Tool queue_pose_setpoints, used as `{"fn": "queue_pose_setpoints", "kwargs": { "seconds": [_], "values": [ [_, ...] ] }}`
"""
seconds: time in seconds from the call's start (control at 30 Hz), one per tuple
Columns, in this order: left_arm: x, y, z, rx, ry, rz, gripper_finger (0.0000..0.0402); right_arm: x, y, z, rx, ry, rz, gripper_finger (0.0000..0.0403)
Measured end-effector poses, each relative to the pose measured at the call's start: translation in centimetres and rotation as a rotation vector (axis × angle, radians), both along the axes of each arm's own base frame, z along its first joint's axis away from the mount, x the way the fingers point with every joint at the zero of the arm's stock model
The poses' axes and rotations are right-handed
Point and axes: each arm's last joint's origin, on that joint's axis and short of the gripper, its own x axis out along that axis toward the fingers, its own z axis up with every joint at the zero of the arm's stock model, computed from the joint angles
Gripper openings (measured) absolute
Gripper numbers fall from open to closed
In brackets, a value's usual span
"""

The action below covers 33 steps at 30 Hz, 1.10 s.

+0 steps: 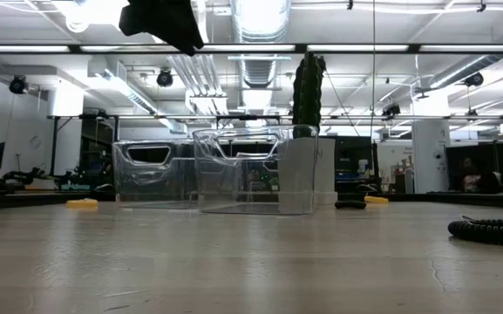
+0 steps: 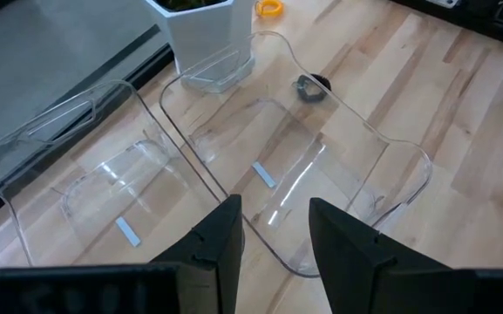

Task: Sort items
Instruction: Put the purple keychain into the green bin

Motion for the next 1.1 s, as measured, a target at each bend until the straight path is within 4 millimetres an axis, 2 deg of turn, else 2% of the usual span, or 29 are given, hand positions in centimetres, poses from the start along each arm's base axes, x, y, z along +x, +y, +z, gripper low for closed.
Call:
{"fn": "queue_pose_setpoints", "kwargs": {
  "seconds": [0.2,0.47,0.63,0.87,1.0,1.1],
  "values": [
    [0.0,0.0,0.0,0.001,0.000,0.000,0.0128,0.3,0.6,-1.1,0.005,0.059,0.015,0.0127],
    [0.0,0.0,0.0,0.004,0.003,-0.003,0.0128,0.7,0.3,-1.2,-0.023,0.044,0.071,0.0163],
    [0.0,0.0,0.0,0.006,0.004,-0.005,0.0128,1.2,-0.2,-2.1,-0.056,0.086,0.261,0.0176],
    [0.0,0.0,0.0,0.006,0.005,-0.005,0.0128,2.3,-0.3,-5.5,-0.123,0.201,0.565,0.0185],
    [0.0,0.0,0.0,0.006,0.004,-0.005,0.0128,3.0,-0.2,-7.0,-0.161,0.213,0.645,0.0185],
    [0.0,0.0,0.0,0.003,0.003,-0.002,0.0128,3.5,-0.2,-7.3,-0.175,0.199,0.678,0.0185]
  ]
}}
